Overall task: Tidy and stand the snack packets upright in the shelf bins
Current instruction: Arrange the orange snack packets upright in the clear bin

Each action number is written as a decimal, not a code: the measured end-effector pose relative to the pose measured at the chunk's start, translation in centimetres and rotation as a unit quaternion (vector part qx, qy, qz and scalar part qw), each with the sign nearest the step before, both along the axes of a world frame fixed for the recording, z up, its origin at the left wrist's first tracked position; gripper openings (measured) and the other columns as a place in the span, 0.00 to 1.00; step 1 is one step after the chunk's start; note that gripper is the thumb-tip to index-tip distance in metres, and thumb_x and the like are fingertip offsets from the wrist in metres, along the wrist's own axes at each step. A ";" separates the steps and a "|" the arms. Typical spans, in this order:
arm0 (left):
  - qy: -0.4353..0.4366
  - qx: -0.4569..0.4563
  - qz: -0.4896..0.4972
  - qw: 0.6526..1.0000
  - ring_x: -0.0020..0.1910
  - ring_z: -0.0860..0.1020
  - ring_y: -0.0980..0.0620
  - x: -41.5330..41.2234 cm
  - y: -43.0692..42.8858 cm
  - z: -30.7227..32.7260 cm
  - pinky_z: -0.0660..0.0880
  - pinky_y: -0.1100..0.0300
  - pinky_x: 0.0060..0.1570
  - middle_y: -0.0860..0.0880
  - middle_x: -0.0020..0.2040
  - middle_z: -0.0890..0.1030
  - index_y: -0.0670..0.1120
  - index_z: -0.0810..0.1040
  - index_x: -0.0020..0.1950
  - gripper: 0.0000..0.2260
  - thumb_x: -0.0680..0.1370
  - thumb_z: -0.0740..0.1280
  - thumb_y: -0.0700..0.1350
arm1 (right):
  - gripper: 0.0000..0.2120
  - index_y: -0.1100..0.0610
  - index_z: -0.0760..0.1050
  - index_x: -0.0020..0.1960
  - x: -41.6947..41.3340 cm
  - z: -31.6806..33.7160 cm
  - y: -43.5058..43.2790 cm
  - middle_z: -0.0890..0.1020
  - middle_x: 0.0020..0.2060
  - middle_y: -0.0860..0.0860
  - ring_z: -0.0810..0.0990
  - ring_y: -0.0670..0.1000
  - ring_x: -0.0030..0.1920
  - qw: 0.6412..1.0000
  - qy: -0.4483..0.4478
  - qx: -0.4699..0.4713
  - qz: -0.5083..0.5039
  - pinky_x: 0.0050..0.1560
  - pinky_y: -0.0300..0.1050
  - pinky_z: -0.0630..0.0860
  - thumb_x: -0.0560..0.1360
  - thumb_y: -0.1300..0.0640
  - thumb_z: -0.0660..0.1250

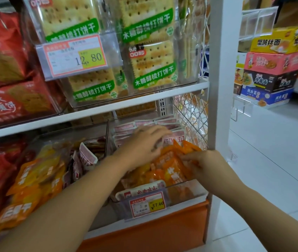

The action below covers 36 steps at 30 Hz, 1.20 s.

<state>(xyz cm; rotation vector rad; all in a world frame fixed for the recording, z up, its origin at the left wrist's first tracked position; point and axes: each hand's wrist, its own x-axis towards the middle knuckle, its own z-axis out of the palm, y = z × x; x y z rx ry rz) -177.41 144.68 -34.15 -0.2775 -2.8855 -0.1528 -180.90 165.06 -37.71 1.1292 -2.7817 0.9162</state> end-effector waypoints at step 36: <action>-0.102 -0.067 0.053 0.991 0.70 0.61 0.54 0.8 -1.6 1.5 0.44 0.43 0.72 0.57 0.58 0.78 0.58 0.79 0.51 0.06 0.76 0.67 0.50 | 0.36 0.43 0.58 0.71 0.1 1.1 -3.4 0.78 0.46 0.43 0.80 0.45 0.42 0.983 -0.150 -0.041 0.103 0.40 0.35 0.77 0.69 0.55 0.73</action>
